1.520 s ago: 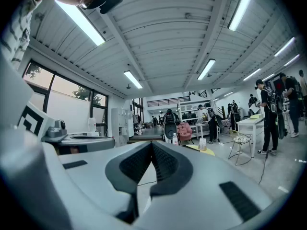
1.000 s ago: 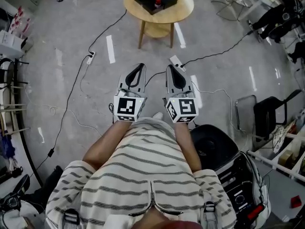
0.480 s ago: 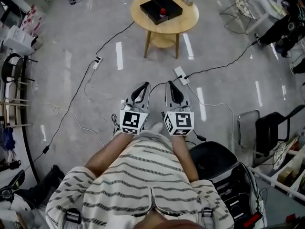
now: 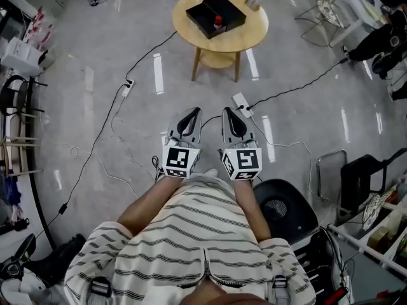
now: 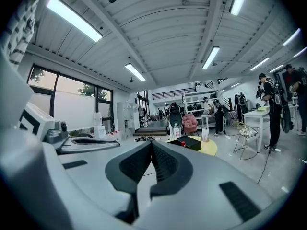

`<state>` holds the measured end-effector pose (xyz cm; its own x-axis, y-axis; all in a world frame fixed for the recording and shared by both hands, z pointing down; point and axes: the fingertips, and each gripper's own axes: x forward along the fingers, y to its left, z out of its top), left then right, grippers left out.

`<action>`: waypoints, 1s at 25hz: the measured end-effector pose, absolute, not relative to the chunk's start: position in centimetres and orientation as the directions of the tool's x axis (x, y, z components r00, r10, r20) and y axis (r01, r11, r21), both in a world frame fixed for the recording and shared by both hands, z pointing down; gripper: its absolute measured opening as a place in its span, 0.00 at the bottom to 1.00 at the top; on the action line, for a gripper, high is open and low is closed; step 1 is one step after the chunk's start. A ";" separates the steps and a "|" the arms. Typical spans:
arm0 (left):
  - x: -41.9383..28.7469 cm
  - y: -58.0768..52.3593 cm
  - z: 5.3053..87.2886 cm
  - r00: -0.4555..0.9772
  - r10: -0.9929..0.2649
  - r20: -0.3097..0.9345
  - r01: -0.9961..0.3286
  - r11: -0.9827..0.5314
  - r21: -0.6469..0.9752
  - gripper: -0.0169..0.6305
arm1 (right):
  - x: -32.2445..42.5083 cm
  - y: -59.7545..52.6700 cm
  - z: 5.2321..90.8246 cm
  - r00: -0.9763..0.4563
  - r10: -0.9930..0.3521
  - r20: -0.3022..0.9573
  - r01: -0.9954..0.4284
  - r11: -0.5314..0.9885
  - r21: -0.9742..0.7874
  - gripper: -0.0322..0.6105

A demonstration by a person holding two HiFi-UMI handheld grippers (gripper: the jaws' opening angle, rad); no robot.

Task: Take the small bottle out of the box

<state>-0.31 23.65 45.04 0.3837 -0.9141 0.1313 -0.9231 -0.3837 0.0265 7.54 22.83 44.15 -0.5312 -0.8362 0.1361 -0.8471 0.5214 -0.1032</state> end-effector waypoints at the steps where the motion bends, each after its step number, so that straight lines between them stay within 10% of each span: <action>1: -0.6 22.6 45.1 0.381 -0.915 0.133 -0.924 -0.380 0.030 0.06 | 7.4 21.9 44.1 -0.529 -0.838 0.132 -0.848 0.519 -0.107 0.07; 25: -8.1 -2.4 43.4 0.583 -0.793 0.176 -0.809 -0.585 0.047 0.06 | -0.7 -3.1 41.6 -0.340 -0.927 0.158 -0.940 0.329 -0.094 0.07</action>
